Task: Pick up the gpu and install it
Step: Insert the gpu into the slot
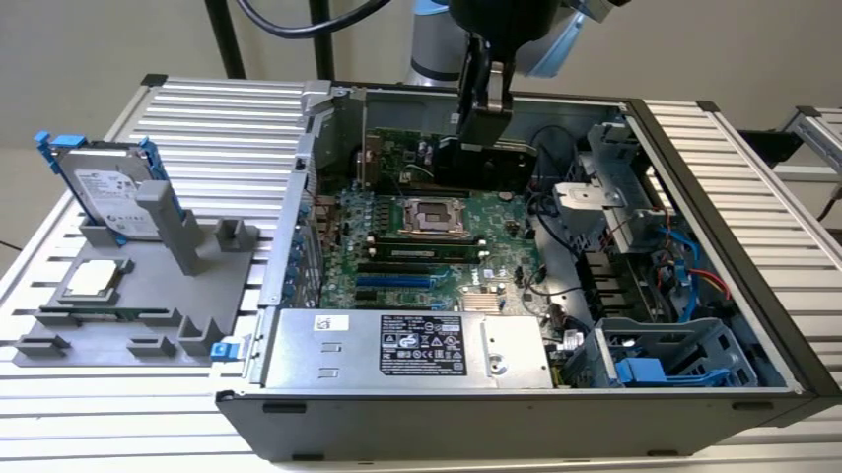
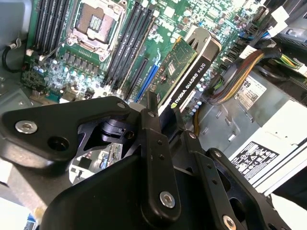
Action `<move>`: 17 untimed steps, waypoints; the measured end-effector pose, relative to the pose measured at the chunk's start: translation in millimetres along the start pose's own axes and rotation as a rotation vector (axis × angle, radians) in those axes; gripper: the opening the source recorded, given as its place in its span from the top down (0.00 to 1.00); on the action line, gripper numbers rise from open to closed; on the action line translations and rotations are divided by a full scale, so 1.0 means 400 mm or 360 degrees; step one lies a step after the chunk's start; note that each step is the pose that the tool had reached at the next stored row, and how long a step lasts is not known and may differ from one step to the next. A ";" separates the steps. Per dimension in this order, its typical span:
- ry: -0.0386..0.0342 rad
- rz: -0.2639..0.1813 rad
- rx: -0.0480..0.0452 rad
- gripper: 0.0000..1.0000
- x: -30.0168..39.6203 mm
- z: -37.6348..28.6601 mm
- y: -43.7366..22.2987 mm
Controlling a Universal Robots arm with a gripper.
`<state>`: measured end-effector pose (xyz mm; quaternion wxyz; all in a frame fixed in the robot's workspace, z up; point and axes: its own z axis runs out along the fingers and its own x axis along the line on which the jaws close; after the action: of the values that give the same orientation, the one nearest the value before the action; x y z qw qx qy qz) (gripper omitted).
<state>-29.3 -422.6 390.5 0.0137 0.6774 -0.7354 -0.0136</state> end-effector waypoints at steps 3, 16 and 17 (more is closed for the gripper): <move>0.0000 0.0000 0.0000 1.00 0.000 0.000 0.000; 0.0000 -0.0012 0.0000 1.00 0.000 0.044 0.001; 0.0000 -0.0015 0.0000 1.00 0.000 0.049 0.001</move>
<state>-30.5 -422.6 370.8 0.0136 0.6809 -0.7321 -0.0136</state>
